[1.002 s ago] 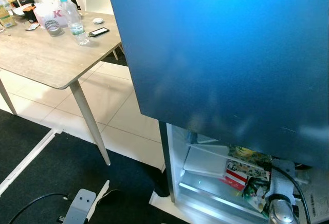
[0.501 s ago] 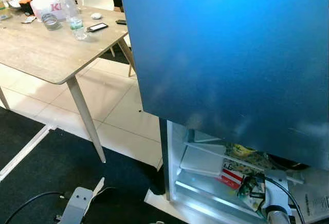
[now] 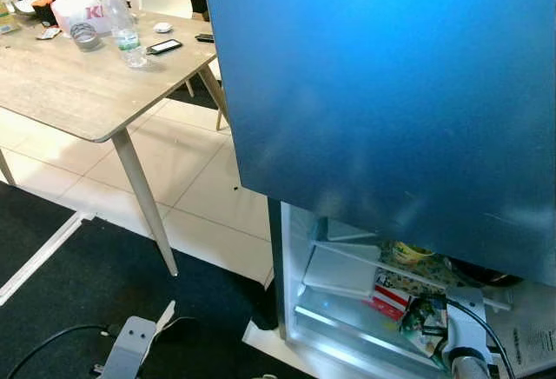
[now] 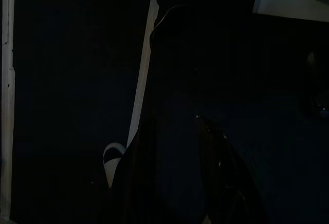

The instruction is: Restocking fridge

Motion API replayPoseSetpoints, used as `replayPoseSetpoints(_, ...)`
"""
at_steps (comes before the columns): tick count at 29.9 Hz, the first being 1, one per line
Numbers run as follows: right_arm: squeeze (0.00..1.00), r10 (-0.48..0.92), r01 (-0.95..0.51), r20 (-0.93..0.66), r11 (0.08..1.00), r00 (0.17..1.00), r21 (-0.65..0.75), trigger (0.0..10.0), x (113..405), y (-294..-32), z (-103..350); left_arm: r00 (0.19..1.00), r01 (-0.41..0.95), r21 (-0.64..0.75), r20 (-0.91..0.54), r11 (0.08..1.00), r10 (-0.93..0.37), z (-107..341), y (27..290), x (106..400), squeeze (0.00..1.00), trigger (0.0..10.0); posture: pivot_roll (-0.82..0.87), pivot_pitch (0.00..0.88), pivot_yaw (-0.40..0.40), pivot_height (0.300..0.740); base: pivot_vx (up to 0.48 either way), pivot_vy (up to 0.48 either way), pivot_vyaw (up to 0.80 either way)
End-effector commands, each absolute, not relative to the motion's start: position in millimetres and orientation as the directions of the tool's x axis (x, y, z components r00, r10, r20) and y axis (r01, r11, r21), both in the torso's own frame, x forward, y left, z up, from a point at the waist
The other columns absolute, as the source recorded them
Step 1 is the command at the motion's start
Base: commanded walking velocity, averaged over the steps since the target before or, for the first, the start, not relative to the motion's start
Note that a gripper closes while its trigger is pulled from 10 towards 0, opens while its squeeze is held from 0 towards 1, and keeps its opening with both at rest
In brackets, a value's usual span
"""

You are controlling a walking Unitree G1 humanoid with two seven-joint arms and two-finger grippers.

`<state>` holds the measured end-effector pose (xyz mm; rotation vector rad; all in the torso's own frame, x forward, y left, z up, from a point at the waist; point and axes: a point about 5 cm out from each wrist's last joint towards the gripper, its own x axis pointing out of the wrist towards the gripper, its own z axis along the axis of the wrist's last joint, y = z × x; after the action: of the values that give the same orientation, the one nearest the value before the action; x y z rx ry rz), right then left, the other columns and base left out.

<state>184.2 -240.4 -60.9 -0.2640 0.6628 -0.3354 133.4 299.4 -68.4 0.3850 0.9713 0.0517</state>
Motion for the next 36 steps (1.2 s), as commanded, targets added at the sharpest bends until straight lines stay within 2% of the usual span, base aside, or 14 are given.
replayPoseSetpoints(1, 0.00, -0.377, 0.210, -0.565, 0.917, 0.734, -0.338, 10.0, 184, -237, -62, 0.571, 0.132, 0.341, -0.794, 0.931, 0.210, -69, 299, 132, 0.29, 10.0, 0.03, 0.033, 0.014, 0.675, 0.000, 0.000, 0.00)
replayPoseSetpoints(8, 0.00, -0.321, 0.159, -0.621, 0.940, 0.715, -0.303, 10.0, 180, -235, -68, 0.578, 0.125, 0.334, -0.790, 0.934, 0.205, -69, 297, 132, 0.29, 10.0, 0.02, 0.026, 0.006, 0.675, 0.000, 0.000, 0.00)
replayPoseSetpoints(9, 0.00, -0.280, 0.113, -0.673, 0.953, 0.685, -0.282, 10.0, 170, -231, -75, 0.575, 0.125, 0.332, -0.792, 0.935, 0.204, -69, 297, 132, 0.30, 10.0, 0.02, 0.025, 0.001, 0.675, 0.000, 0.000, 0.00)
replayPoseSetpoints(13, 0.00, -0.261, 0.088, -0.702, 0.958, 0.663, -0.273, 10.0, 162, -229, -79, 0.574, 0.124, 0.331, -0.793, 0.935, 0.204, -70, 296, 132, 0.29, 10.0, 0.03, 0.025, -0.002, 0.675, 0.000, 0.000, 0.00)
replayPoseSetpoints(18, 0.00, -0.255, 0.068, -0.728, 0.959, 0.637, -0.276, 10.0, 151, -228, -85, 0.571, 0.121, 0.331, -0.794, 0.936, 0.207, -70, 296, 132, 0.30, 10.0, 0.03, 0.026, -0.003, 0.675, 0.000, 0.000, 0.00)
replayPoseSetpoints(30, 0.00, -0.251, 0.059, -0.742, 0.959, 0.621, -0.276, 10.0, 147, -229, -87, 0.571, 0.120, 0.332, -0.794, 0.936, 0.209, -71, 295, 132, 0.29, 10.0, 0.03, 0.027, -0.001, 0.675, 0.000, 0.000, 0.00)
replayPoseSetpoints(36, 0.00, -0.248, 0.027, -0.774, 0.958, 0.583, -0.287, 10.0, 135, -231, -91, 0.571, 0.120, 0.330, -0.794, 0.936, 0.207, -70, 296, 131, 0.30, 10.0, 0.03, 0.031, -0.003, 0.670, 0.000, 0.000, 0.00)
